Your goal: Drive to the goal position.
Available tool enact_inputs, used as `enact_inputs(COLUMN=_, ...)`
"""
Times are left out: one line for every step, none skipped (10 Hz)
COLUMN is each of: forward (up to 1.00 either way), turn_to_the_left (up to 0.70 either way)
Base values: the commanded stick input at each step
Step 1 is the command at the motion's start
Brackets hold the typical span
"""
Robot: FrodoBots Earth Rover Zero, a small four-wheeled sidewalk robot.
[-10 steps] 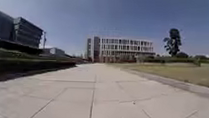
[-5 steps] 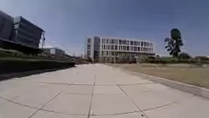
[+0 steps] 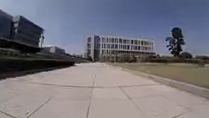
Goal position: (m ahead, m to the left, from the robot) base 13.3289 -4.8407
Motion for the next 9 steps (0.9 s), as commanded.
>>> enact_inputs(forward=0.7, turn_to_the_left=0.01)
enact_inputs(forward=0.7, turn_to_the_left=0.01)
enact_inputs(forward=0.7, turn_to_the_left=0.01)
enact_inputs(forward=0.7, turn_to_the_left=0.01)
enact_inputs(forward=0.7, turn_to_the_left=0.01)
enact_inputs(forward=0.7, turn_to_the_left=0.01)
enact_inputs(forward=0.7, turn_to_the_left=0.01)
enact_inputs(forward=0.7, turn_to_the_left=0.01)
enact_inputs(forward=0.7, turn_to_the_left=0.01)
